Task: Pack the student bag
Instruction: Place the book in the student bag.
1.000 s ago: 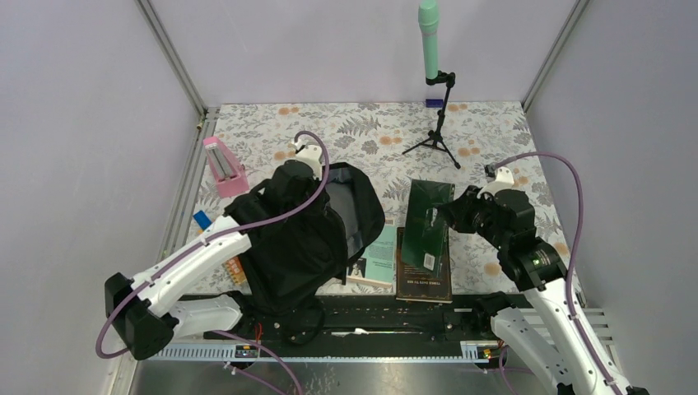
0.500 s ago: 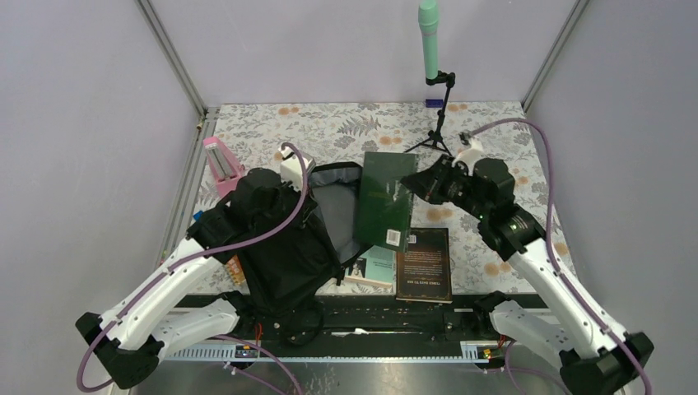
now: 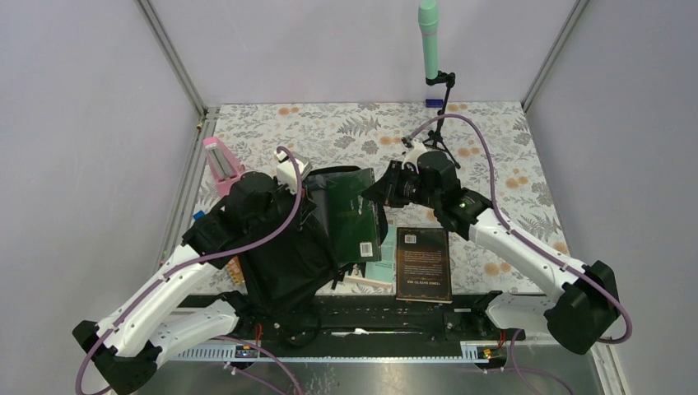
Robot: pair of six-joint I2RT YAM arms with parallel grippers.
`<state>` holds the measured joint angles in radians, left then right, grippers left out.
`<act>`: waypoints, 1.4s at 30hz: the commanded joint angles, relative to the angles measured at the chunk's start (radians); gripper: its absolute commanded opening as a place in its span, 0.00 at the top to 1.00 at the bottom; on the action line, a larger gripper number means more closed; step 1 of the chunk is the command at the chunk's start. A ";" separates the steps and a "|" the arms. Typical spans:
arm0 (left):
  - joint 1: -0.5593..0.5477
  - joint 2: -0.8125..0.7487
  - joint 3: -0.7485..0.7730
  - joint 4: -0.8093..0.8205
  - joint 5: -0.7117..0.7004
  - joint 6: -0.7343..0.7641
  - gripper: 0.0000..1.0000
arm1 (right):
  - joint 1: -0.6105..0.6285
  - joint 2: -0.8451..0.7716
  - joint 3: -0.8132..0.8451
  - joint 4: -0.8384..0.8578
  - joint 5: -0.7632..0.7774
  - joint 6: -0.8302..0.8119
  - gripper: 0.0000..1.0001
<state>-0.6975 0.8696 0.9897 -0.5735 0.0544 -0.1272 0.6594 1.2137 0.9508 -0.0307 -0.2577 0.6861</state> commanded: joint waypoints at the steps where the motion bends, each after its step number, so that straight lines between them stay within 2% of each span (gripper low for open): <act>1: 0.008 -0.030 0.007 0.087 0.031 0.013 1.00 | 0.008 0.012 0.072 0.062 -0.081 0.024 1.00; 11: 0.013 -0.069 -0.017 0.136 0.089 0.013 1.00 | 0.007 0.140 0.094 0.142 -0.177 0.121 1.00; 22: 0.021 -0.071 -0.023 0.152 0.142 0.014 1.00 | 0.030 0.294 0.180 0.177 -0.213 0.130 1.00; 26: 0.025 -0.069 -0.023 0.155 0.160 0.012 1.00 | 0.052 0.351 0.187 0.257 -0.222 0.178 1.00; 35: 0.028 -0.086 -0.031 0.170 0.185 0.013 1.00 | 0.074 0.448 0.255 0.245 -0.158 0.120 1.00; 42: 0.033 -0.087 -0.031 0.173 0.199 0.008 1.00 | 0.112 0.465 0.225 0.250 0.000 0.103 1.00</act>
<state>-0.6685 0.8104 0.9463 -0.5282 0.2073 -0.1234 0.7486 1.6772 1.1469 0.1188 -0.3569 0.7933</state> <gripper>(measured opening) 0.021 0.180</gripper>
